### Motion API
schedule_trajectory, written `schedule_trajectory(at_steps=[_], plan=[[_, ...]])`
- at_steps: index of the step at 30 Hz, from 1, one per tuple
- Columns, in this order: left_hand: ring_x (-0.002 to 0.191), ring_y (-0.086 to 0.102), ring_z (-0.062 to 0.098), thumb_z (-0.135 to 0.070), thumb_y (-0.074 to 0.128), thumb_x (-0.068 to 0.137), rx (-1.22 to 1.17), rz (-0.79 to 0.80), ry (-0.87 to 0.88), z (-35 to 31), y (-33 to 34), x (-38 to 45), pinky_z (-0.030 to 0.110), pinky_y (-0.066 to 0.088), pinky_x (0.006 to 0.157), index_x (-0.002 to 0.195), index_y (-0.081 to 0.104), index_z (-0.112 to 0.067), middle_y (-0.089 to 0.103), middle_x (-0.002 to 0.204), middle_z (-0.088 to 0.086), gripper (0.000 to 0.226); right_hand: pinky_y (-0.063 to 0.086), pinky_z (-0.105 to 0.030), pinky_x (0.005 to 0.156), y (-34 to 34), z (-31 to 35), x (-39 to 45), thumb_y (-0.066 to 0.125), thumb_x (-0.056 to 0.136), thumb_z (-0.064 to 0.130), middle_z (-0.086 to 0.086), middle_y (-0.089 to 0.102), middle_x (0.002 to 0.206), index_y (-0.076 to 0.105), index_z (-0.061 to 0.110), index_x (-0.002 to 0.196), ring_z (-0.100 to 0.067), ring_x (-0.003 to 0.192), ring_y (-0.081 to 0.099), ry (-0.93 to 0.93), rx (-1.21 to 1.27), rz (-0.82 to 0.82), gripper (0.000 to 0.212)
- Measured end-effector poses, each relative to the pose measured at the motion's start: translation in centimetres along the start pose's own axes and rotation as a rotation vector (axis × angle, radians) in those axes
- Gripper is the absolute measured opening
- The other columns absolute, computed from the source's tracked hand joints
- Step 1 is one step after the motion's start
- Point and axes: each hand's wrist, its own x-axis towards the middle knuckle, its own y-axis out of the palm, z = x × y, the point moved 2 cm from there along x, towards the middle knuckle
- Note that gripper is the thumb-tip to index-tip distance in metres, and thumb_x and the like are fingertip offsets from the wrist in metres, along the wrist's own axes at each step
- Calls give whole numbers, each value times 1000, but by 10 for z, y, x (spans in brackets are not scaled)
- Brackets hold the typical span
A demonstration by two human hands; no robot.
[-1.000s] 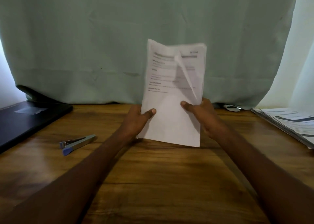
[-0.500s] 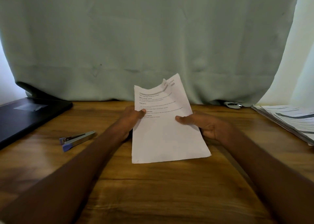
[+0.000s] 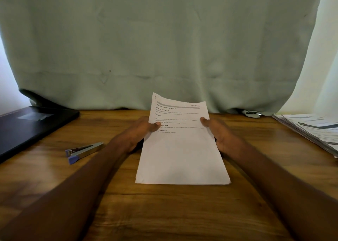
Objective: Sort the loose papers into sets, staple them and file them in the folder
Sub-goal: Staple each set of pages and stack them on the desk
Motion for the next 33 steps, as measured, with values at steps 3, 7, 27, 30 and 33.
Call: schedule_trajectory(at_steps=[3, 7, 27, 30, 33], plan=[[111, 72, 33, -12, 61, 102, -167, -34, 8, 0, 1, 1, 53, 54, 101, 129, 67, -12, 74, 124, 11, 28, 57, -49, 94, -1, 0, 0, 59, 103, 17, -14, 74, 117, 67, 5, 124, -35, 106, 71, 58, 23, 56, 25], [117, 67, 42, -7, 55, 100, -423, -61, -13, -1, 1, 3, 60, 52, 101, 138, 59, -5, 68, 131, 21, 39, 49, -54, 108, 3, -3, -2, 58, 102, 17, -15, 73, 120, 66, 5, 128, -37, 115, 68, 137, 45, 178, 30], [112, 72, 34, -27, 60, 101, -317, 19, -80, -2, 6, -4, 47, 55, 97, 131, 66, -9, 74, 123, 14, 37, 58, -45, 82, -7, 7, 3, 57, 105, 20, -13, 74, 108, 67, 6, 116, -34, 96, 71, -18, -18, -63, 21], [104, 75, 29, -27, 61, 103, -36, -21, -64, 4, 19, -1, 53, 56, 99, 126, 69, -13, 77, 116, 5, 28, 58, -45, 81, -22, 7, 7, 54, 106, 20, -13, 72, 110, 66, 8, 111, -33, 95, 70, -14, -32, -165, 18], [101, 75, 30, -25, 58, 105, -7, -96, -29, 6, 29, 4, 51, 57, 96, 125, 69, -8, 76, 119, 9, 28, 50, -57, 103, -27, 2, -1, 48, 108, 24, -21, 68, 125, 61, 1, 129, -41, 115, 65, -22, 3, -146, 34]])
